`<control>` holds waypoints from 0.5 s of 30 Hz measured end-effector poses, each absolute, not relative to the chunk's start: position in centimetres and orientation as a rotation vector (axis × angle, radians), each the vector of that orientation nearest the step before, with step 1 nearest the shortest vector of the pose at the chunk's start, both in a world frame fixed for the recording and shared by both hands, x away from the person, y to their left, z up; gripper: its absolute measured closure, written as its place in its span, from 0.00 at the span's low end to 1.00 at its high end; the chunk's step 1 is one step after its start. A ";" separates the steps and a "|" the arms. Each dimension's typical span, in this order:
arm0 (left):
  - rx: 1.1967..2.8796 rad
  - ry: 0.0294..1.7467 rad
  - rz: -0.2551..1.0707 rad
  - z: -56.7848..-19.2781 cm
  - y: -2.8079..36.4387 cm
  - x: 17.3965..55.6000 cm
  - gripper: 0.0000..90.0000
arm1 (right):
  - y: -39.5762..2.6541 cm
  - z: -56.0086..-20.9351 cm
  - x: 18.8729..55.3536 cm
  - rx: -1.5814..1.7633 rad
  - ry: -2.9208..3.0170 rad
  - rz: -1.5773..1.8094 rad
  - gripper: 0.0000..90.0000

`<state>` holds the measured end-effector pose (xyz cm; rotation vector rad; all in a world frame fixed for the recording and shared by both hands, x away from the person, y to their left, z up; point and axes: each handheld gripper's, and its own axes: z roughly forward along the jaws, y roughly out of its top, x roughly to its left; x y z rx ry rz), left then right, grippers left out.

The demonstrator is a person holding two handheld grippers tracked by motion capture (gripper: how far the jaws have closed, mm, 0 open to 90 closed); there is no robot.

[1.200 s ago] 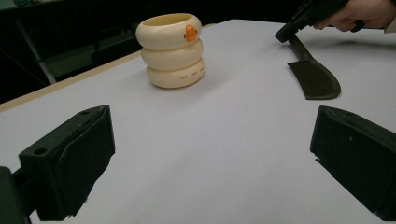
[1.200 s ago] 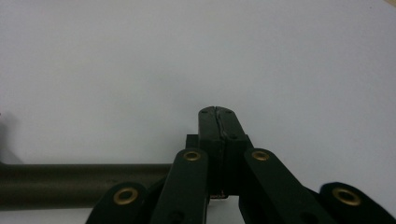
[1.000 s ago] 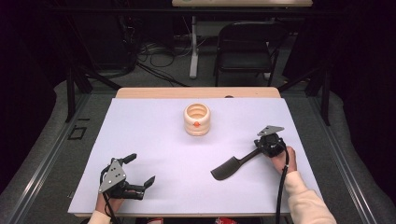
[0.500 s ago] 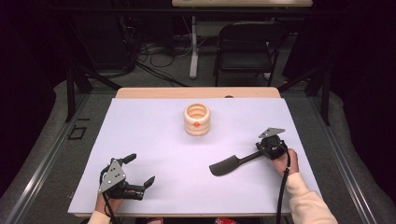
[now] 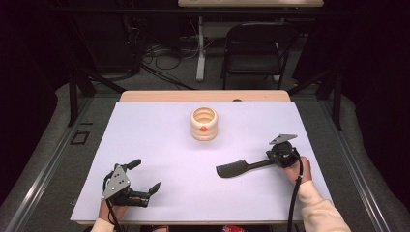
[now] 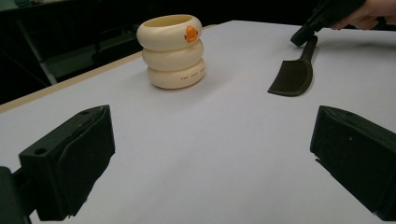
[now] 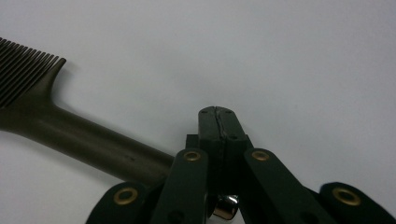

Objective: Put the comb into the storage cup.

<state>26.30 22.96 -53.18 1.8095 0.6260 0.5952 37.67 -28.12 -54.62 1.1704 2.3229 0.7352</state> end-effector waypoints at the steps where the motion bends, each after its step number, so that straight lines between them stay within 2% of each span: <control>1: 1.811 0.625 0.595 -53.2 23.0 26.3 0.00 | -28.2 -54.5 37.6 1.176 2.324 0.737 1.00; 15: 1.812 0.628 0.596 -53.2 23.0 26.3 0.00 | -28.1 -54.3 37.0 1.188 2.342 0.741 1.00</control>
